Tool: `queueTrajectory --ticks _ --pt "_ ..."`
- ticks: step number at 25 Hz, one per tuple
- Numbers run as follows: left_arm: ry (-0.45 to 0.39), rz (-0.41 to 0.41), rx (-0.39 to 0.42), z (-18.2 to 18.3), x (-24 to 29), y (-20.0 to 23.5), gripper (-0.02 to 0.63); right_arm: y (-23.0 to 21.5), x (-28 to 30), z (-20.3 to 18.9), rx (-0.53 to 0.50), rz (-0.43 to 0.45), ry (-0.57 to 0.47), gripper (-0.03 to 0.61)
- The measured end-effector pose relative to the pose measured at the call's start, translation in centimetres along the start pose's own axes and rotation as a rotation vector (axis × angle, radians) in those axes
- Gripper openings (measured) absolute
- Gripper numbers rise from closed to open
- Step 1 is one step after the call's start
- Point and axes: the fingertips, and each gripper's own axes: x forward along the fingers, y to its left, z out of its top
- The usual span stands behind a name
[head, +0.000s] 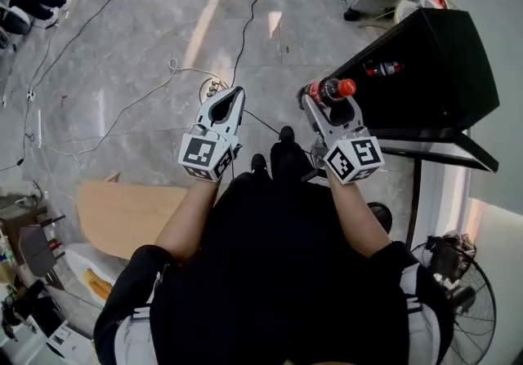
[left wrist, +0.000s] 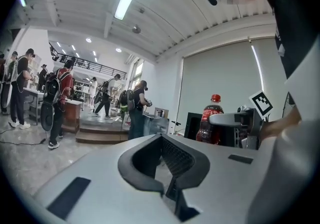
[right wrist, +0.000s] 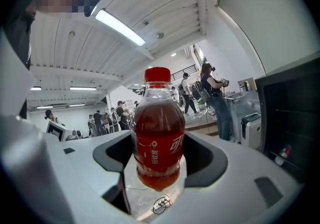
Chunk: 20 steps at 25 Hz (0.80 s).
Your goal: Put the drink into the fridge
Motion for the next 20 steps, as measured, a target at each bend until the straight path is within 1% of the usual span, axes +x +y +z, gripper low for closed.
queueTrajectory --ticks 6,9,12,15,17,20 --pt "-0.024 0.038 0.002 1.5 5.0 2.0 0.014 -4.1 4.1 0.6 0.003 0.023 0.0 0.31" --pt "-0.029 0.042 0.003 2.6 8.1 3.2 0.015 -6.0 6.9 2.8 -0.025 0.04 -0.038 0.31" --pt "-0.036 0.067 0.0 4.2 11.0 4.2 0.015 -7.7 9.1 5.5 -0.092 0.061 -0.054 0.31" --pt "-0.054 0.089 0.03 6.4 13.8 5.5 0.015 -9.4 11.0 7.7 -0.163 0.074 -0.075 0.31" --pt "-0.06 0.104 0.038 7.3 15.5 6.4 0.015 -10.7 12.1 8.6 -0.175 0.081 -0.08 0.31" --pt "-0.051 0.127 0.035 7.8 17.8 7.1 0.015 -12.6 13.5 8.8 -0.154 0.099 -0.073 0.31"
